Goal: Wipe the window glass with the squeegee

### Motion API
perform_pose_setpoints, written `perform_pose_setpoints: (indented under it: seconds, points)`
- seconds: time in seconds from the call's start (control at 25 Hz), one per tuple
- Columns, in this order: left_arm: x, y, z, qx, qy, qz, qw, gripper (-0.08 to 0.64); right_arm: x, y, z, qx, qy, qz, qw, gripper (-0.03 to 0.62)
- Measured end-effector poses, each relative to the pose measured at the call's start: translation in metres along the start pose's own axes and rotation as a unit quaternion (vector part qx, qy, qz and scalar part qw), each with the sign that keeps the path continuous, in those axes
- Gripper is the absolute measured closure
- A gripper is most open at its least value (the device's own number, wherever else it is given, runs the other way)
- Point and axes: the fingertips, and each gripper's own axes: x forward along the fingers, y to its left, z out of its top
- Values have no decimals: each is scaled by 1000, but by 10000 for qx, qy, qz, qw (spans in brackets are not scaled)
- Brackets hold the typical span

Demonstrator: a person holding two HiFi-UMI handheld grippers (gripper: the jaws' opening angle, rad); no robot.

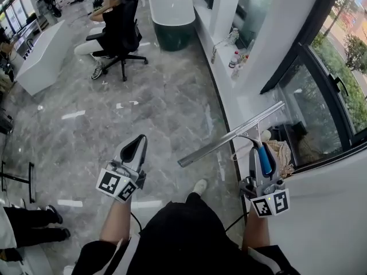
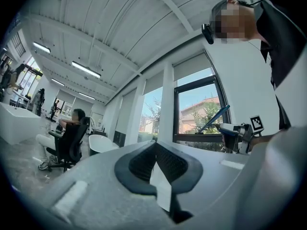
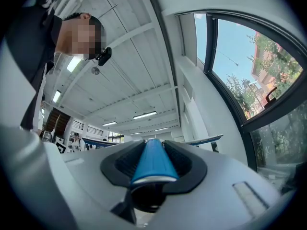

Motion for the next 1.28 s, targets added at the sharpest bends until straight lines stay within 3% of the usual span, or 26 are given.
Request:
perform_pose_setpoints:
  seconds: [0.4,0.68,1.04,1.28]
  points:
    - [161,-30,-6,26,89,-832,9965,560,18,-119,25,-269,-386,-799,9957,460]
    - [254,-76,-22,-73,124,-1589,9872,560,-4,-181,32,-671,-361,-1728,9820,460]
    - [345,-104,-51,-363,332,-2525,9664,560,-11,-225,40,-937,-332,-2653,9590,460]
    - [424,-115,-58,-407,445,-3346,9404,560,1,-250,46,-1241,-371,-3508,9274,460]
